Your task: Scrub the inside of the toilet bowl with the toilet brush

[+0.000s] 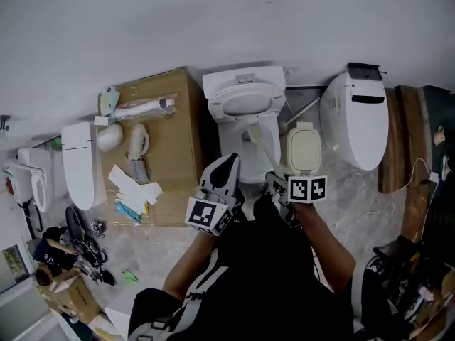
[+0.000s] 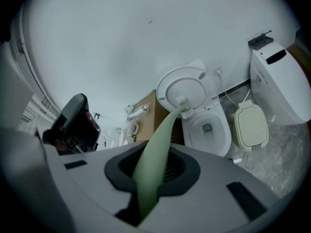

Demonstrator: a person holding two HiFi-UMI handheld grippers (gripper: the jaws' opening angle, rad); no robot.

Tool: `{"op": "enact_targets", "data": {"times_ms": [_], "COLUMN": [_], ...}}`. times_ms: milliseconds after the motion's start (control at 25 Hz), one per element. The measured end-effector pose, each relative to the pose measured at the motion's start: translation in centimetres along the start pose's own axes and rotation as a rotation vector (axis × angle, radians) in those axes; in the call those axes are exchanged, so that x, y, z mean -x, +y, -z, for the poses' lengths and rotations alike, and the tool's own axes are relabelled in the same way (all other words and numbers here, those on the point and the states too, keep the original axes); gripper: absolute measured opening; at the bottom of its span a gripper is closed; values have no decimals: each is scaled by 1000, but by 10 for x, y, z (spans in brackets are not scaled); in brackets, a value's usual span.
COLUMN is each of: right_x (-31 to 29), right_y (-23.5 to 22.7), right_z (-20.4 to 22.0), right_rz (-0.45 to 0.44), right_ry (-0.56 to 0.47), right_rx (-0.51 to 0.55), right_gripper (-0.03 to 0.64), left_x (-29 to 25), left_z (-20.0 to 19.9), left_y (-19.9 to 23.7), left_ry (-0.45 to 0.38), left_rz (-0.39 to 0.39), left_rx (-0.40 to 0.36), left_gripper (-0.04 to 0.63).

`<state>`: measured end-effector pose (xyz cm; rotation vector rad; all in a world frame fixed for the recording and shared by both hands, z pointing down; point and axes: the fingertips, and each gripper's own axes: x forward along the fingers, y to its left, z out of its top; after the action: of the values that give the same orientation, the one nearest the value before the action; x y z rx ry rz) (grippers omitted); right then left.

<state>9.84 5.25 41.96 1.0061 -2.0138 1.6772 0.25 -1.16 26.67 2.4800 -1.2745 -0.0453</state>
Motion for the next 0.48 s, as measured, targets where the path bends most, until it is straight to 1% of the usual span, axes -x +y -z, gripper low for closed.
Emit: {"op": "enact_targets", "data": {"times_ms": [120,280,480], "right_x": [7,15,17], "right_y": [4,6,9], "right_z": [-3,-3,1], "right_rz": [-18,-22,-24], "right_ry": [-15,-26,-18], "right_rx": [7,6,24], "right_gripper": [58,58,55], "left_x": [0,1,-1], "left_z": [-5,-7,-9], "left_y": [-7,-13,-18], "left_ry": [-14,-4,-18], "left_rz": [-2,-18,-8], "left_rx": [-8,1,1], "left_gripper": [6,6,6]}}
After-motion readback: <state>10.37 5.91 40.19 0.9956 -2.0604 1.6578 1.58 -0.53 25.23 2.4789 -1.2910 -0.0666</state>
